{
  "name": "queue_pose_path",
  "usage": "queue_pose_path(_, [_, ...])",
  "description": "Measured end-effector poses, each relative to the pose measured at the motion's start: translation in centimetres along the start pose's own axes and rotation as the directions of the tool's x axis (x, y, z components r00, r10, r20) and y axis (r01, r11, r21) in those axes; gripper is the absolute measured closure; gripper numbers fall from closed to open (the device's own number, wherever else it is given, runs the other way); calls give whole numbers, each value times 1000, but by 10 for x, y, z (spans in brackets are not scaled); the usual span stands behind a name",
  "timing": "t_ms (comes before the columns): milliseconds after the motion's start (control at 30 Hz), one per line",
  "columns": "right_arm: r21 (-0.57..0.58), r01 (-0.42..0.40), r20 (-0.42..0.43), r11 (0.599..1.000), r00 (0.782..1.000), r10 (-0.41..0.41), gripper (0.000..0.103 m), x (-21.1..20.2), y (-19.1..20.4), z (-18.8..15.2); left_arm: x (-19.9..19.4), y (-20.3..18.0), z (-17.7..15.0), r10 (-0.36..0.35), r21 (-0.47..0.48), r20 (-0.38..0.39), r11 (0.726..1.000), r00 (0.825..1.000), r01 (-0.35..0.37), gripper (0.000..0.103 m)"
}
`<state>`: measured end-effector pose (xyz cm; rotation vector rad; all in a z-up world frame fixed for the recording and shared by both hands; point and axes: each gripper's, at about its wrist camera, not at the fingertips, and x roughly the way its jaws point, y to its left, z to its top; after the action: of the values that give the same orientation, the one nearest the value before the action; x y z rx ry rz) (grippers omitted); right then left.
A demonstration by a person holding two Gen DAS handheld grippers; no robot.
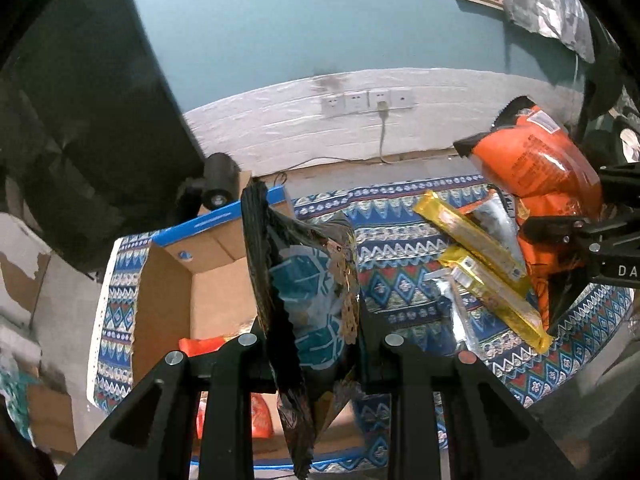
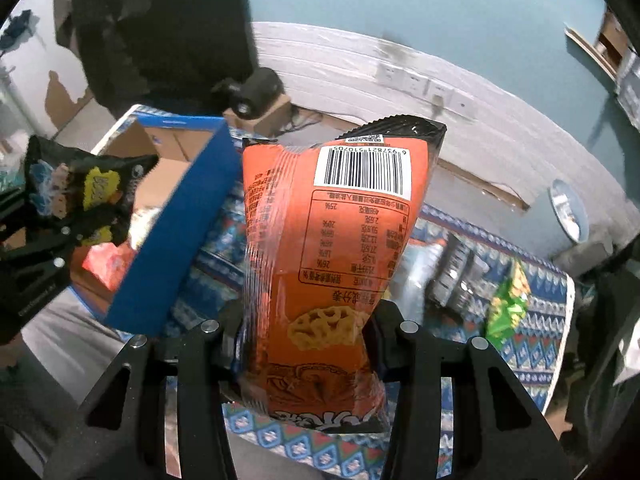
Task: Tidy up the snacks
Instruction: 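Lift both bags and carry them over the cardboard box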
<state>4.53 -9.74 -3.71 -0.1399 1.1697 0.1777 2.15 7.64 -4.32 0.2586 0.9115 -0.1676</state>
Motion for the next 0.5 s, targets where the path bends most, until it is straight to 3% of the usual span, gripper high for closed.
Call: queue_pose_path(500, [-135,-74,-10,988,997,73,59,24,100,55,9,78,-35,76,-99,-44,992,996,-80,77])
